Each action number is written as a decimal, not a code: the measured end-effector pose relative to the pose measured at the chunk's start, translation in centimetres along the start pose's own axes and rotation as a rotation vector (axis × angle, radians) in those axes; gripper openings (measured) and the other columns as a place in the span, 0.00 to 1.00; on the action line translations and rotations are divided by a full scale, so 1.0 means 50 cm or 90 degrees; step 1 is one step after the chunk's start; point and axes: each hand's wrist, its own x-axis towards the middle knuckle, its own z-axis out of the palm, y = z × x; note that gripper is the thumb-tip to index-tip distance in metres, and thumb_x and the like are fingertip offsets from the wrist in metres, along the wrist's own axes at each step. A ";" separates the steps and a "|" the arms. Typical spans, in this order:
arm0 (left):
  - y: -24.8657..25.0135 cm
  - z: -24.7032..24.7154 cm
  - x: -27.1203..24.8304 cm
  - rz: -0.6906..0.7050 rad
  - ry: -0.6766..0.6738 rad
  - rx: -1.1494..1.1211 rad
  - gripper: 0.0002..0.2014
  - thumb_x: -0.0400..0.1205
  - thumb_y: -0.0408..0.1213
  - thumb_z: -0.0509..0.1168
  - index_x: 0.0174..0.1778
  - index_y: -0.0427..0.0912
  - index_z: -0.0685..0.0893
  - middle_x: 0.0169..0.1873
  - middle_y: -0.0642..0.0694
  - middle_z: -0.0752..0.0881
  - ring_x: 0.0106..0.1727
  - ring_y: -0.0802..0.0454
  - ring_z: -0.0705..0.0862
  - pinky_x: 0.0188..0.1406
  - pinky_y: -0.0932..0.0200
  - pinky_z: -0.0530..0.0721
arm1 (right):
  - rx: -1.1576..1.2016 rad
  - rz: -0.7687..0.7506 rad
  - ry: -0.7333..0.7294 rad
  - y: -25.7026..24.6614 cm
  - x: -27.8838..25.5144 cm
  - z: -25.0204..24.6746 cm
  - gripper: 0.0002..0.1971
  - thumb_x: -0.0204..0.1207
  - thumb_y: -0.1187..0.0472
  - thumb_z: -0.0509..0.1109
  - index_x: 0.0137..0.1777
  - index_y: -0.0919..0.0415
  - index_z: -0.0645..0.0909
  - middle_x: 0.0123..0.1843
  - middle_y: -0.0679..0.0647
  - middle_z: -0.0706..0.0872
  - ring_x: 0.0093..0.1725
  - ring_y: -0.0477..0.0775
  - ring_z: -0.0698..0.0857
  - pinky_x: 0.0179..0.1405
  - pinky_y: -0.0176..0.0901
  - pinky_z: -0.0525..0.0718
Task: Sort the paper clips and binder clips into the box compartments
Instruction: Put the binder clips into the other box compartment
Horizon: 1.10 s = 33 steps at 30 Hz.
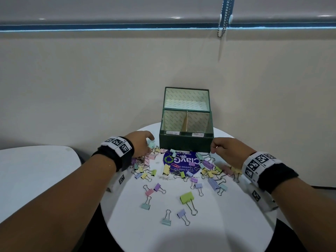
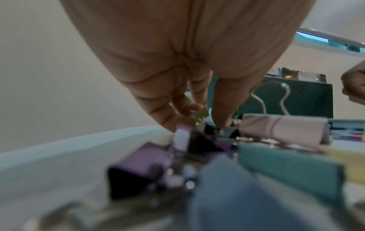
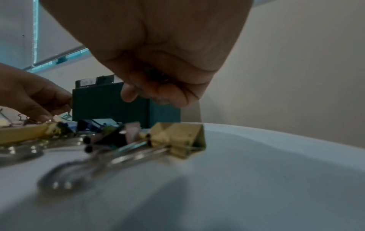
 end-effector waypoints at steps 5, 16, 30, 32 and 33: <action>-0.005 0.000 -0.009 0.027 0.047 -0.038 0.19 0.82 0.37 0.69 0.69 0.53 0.81 0.50 0.53 0.82 0.51 0.52 0.82 0.54 0.61 0.79 | -0.055 -0.063 -0.030 -0.054 0.003 0.007 0.07 0.82 0.56 0.67 0.49 0.44 0.86 0.44 0.40 0.87 0.44 0.44 0.84 0.47 0.38 0.83; -0.015 -0.003 -0.012 0.007 0.074 -0.014 0.14 0.88 0.35 0.57 0.64 0.46 0.84 0.63 0.43 0.84 0.61 0.45 0.83 0.59 0.55 0.79 | -0.320 -0.079 -0.119 -0.172 0.054 0.061 0.09 0.82 0.55 0.68 0.58 0.54 0.86 0.52 0.52 0.88 0.52 0.55 0.87 0.49 0.43 0.84; -0.016 0.002 -0.013 0.019 0.045 0.051 0.14 0.85 0.46 0.65 0.63 0.44 0.82 0.60 0.45 0.85 0.58 0.46 0.84 0.52 0.57 0.79 | -0.122 -0.123 0.079 -0.233 0.131 -0.053 0.06 0.84 0.55 0.65 0.56 0.51 0.82 0.55 0.49 0.88 0.47 0.48 0.84 0.48 0.43 0.84; -0.018 0.000 -0.013 0.021 0.074 0.029 0.11 0.84 0.45 0.65 0.60 0.45 0.81 0.59 0.45 0.84 0.56 0.46 0.84 0.53 0.55 0.81 | -0.066 -0.124 0.048 -0.226 0.144 -0.053 0.15 0.85 0.58 0.66 0.70 0.48 0.80 0.68 0.48 0.85 0.58 0.49 0.86 0.58 0.42 0.83; -0.020 -0.002 -0.014 0.022 0.101 0.011 0.09 0.85 0.44 0.65 0.57 0.45 0.81 0.57 0.45 0.84 0.54 0.46 0.84 0.53 0.54 0.82 | -0.041 -0.123 0.045 -0.221 0.142 -0.057 0.18 0.85 0.58 0.65 0.74 0.46 0.77 0.72 0.47 0.83 0.58 0.49 0.87 0.57 0.40 0.84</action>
